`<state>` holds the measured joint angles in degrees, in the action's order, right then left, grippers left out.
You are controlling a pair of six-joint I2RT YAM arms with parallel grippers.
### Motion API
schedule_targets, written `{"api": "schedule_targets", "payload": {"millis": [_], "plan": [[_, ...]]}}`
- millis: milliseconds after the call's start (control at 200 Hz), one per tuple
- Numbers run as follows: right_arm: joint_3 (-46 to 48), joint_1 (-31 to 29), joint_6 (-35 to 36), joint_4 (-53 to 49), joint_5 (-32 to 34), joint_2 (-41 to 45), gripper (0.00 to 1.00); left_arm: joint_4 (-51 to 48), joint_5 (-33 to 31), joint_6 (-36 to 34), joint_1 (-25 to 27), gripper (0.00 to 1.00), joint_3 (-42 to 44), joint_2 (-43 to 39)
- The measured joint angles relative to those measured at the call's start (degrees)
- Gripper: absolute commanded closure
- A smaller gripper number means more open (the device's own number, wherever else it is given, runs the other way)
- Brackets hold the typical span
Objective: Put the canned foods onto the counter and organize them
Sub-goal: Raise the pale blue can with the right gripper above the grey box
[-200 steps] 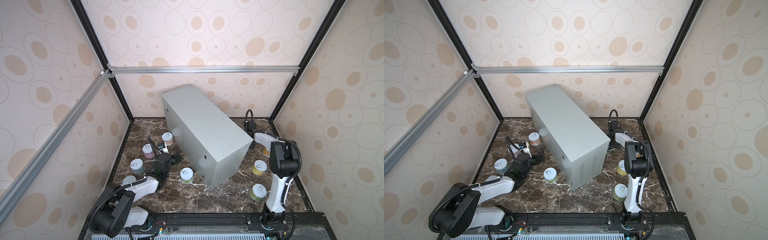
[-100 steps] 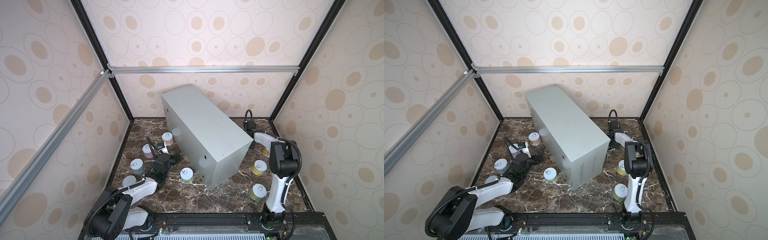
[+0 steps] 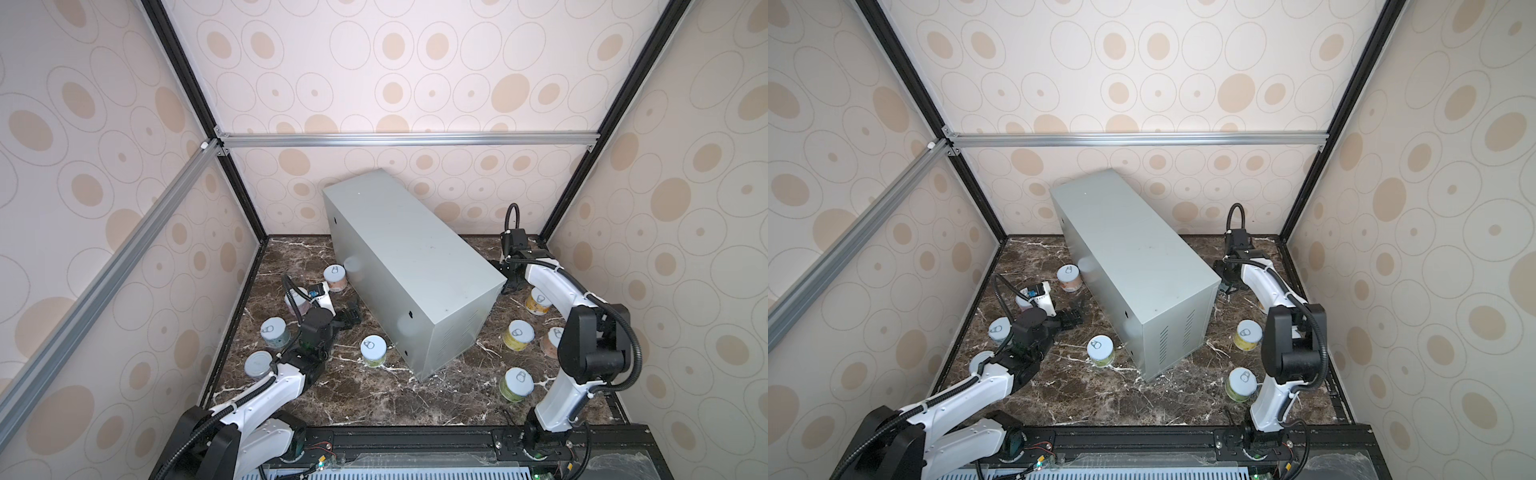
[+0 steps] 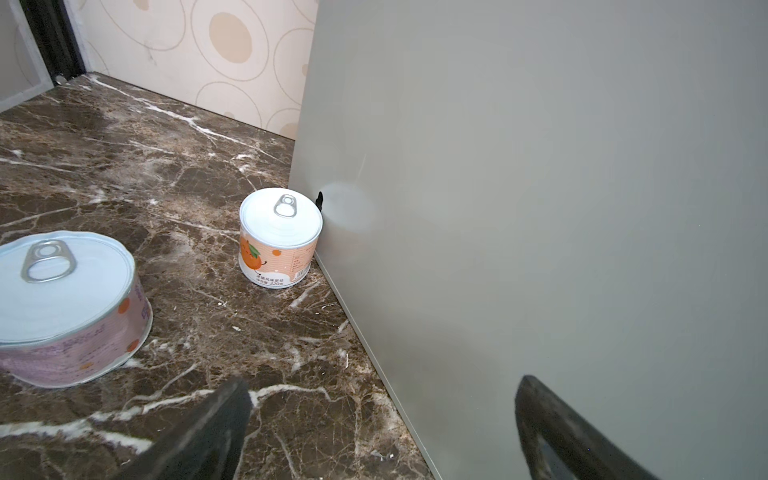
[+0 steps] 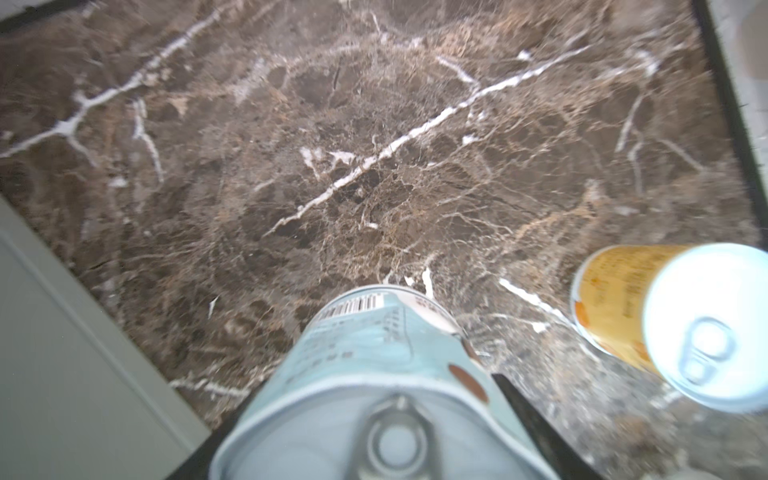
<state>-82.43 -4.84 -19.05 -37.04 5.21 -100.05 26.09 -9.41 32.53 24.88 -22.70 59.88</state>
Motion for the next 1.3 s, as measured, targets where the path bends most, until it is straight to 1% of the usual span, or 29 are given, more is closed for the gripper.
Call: {"api": "schedule_targets", "payload": {"millis": [175, 360, 565, 750, 1080, 1295], "plan": [[0.0, 0.0, 0.6, -4.6, 0.1, 6.1, 0.52, -4.0, 2.5, 0.4, 0.0, 0.01, -2.4, -4.6], [0.0, 0.0, 1.0, -9.2, -0.5, 12.9, 0.53, -7.8, 6.5, 0.9, 0.1, 0.01, -6.8, -5.1], [-1.3, 0.0, 1.6, -14.0, -1.4, 19.8, 0.54, -13.4, 8.2, 0.9, 0.2, 0.01, -10.1, -8.2], [-3.1, 0.0, 2.3, -18.2, -2.2, 23.6, 0.54, -17.5, 10.9, 0.3, 0.2, 0.01, -14.6, -8.5], [-9.4, 0.0, 4.2, -27.1, -4.3, 29.1, 0.57, -23.8, 15.7, 0.0, 0.2, 0.01, -17.3, -10.1], [-16.5, 0.0, 6.2, -34.5, -5.7, 30.6, 0.59, -28.0, 17.0, -0.4, 0.2, 0.01, -21.0, -10.9]]}}
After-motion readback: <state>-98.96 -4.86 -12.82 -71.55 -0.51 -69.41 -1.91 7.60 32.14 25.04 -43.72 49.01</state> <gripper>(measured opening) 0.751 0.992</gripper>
